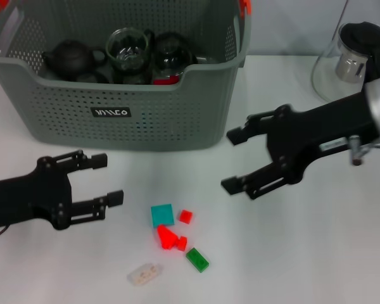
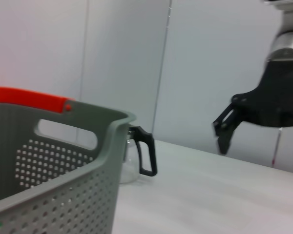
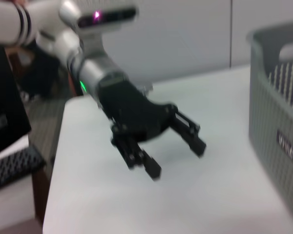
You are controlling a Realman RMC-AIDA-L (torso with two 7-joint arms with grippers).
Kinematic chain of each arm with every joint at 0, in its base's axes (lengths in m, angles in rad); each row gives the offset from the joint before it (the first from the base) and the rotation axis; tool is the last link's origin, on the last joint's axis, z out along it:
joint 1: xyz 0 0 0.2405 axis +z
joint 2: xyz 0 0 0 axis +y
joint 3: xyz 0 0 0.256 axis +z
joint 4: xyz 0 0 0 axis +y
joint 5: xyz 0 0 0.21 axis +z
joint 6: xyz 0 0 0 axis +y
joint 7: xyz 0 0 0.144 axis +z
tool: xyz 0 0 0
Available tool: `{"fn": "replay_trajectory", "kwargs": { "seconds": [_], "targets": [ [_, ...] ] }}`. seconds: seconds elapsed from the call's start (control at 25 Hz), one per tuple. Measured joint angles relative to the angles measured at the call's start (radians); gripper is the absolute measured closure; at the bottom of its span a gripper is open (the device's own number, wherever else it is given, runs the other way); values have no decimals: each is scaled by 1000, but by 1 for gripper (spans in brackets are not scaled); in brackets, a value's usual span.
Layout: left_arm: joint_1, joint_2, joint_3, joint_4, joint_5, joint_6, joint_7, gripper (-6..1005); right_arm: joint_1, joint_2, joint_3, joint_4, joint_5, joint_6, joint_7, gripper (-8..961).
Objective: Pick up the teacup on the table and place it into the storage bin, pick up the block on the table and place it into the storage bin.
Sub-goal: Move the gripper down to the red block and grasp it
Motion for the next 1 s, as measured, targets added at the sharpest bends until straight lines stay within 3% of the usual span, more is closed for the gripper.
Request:
{"fn": "replay_trajectory", "kwargs": {
  "seconds": [0.28,0.56,1.0],
  "targets": [
    [-10,-1,13,0,30,2,5,226,203,4,-117,213,-199,125,126,9],
    [-11,0,14,0,30,4,4,225,367,8,-303,398,-240,272,225,9],
    [-12,2,2,-5,24,-16,-19,224,444,16,-550,483,-217,469,458,9]
  ]
}}
